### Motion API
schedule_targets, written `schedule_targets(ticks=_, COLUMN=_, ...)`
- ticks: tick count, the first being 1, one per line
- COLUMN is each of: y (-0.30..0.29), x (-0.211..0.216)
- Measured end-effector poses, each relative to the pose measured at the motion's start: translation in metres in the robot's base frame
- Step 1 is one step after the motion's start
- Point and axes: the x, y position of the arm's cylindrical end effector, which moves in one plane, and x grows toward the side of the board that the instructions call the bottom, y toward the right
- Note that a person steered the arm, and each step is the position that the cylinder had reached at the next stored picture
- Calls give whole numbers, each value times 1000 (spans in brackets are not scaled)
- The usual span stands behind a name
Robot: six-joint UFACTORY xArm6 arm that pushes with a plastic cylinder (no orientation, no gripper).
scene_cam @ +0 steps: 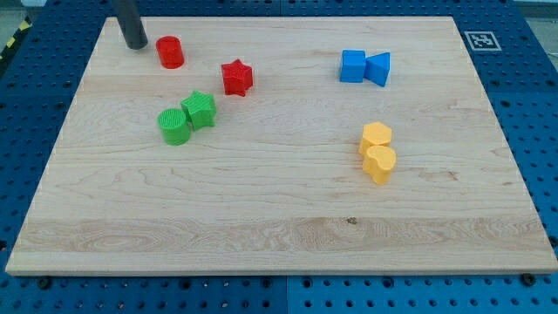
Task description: Slide the red circle vertically above the green circle
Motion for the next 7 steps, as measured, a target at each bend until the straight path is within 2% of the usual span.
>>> schedule_targets(ticks=7, y=38, x=14)
